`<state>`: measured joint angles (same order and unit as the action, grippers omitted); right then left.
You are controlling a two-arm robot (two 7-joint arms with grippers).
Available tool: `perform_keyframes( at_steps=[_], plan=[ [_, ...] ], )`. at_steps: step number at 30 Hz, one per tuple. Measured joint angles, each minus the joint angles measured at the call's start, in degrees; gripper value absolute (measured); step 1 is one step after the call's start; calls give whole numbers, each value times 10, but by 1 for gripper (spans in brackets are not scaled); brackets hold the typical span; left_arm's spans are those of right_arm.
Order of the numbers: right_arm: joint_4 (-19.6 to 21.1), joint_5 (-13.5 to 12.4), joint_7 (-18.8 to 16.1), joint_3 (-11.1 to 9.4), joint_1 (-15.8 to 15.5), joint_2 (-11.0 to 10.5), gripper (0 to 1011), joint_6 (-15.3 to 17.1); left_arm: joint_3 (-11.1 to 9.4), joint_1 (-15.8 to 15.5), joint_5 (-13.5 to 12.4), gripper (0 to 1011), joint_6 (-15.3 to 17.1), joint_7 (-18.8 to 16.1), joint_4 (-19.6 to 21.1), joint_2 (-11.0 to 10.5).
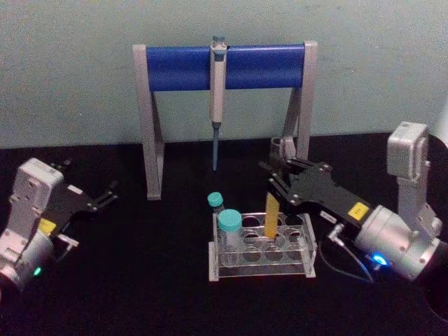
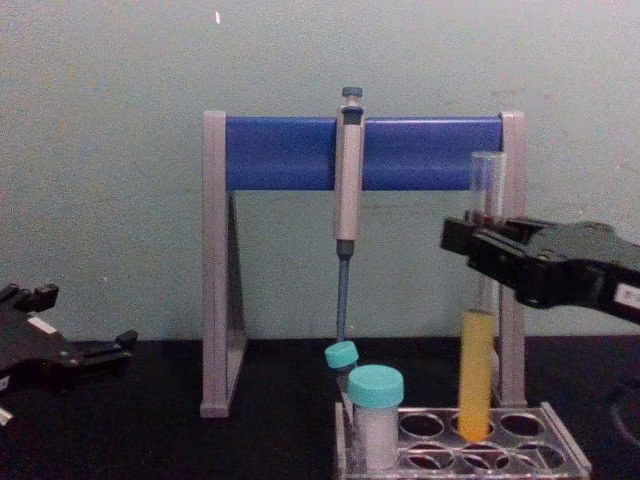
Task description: Pick up the test tube from the test tube rack, shake it, then place it back into the test tube rack.
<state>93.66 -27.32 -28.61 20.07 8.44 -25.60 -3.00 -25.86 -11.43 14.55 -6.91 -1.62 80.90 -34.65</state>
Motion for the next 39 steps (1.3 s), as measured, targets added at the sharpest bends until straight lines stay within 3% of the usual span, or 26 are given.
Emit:
perform_keyframes(
  at_steps=[5, 13, 39],
  plan=[
    [-31, -6, -7, 15, 30, 19, 233, -10, 0, 0, 0, 1001, 0, 0, 0, 0],
    [-77, -3, 7, 18, 66, 42, 233, -24, 0, 0, 0, 1001, 0, 0, 0, 0],
    [-79, 7, 27, 1, 62, 45, 233, -21, 0, 0, 0, 1001, 0, 0, 0, 0]
  ],
)
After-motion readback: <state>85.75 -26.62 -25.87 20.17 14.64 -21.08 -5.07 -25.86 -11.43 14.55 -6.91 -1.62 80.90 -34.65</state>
